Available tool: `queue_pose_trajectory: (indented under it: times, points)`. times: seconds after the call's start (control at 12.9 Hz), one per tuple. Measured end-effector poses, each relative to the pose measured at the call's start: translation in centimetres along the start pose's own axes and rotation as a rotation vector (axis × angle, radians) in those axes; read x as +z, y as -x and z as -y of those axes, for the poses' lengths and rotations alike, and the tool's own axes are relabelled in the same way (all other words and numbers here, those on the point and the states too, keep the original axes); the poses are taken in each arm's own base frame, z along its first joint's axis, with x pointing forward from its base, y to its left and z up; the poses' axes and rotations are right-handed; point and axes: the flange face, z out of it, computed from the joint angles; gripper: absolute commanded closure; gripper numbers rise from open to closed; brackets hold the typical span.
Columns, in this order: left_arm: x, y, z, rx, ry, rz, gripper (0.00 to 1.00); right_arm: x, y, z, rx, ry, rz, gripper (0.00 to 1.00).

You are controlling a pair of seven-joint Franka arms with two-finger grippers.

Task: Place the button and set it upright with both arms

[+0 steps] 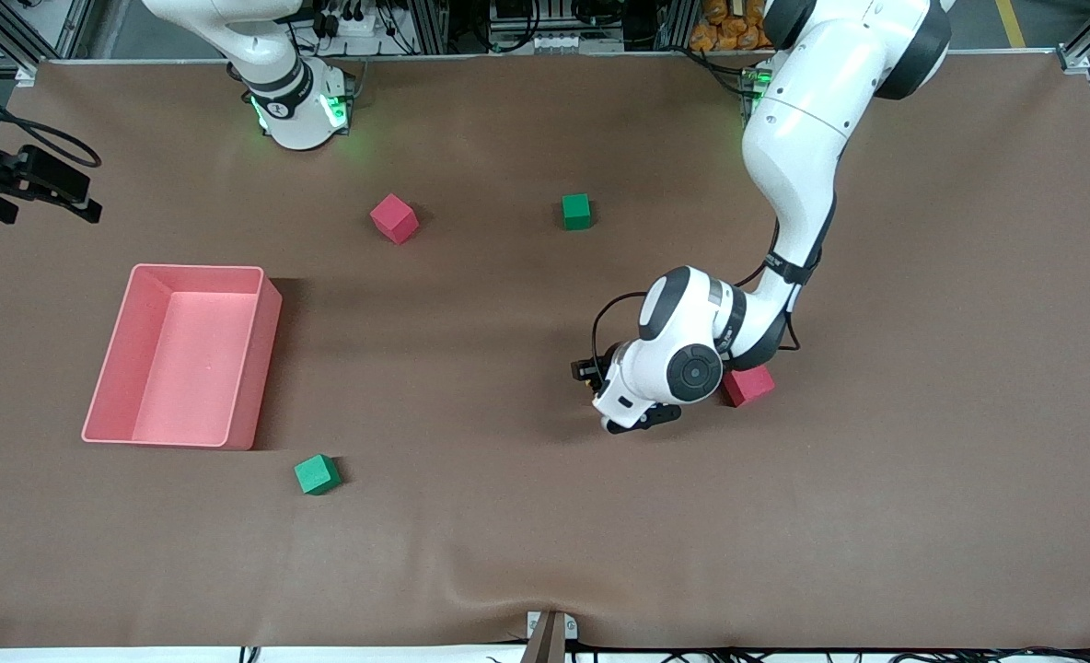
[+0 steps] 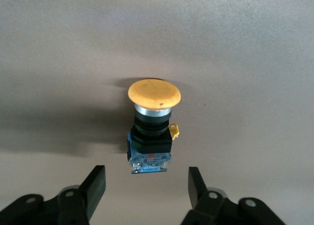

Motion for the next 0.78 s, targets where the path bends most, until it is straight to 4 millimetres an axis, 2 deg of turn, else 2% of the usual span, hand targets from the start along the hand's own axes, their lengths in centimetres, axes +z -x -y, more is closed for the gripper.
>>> queue_pose_trajectory:
  times: [0.16, 0.47, 0.78]
  points:
    - [0.0, 0.0, 0.0, 0.004, -0.002, 0.003, 0.23, -0.2, 0.1, -1.1, 0.02, -0.013, 0.003, 0.0]
    - [0.1, 0.1, 0.1, 0.005, -0.007, 0.011, 0.25, 0.0, 0.5, -4.4, 0.082, -0.021, 0.044, 0.0]
    - [0.4, 0.4, -0.1, 0.01, -0.012, 0.015, 0.31, 0.5, 0.7, -5.1, 0.096, -0.025, 0.074, 0.0]
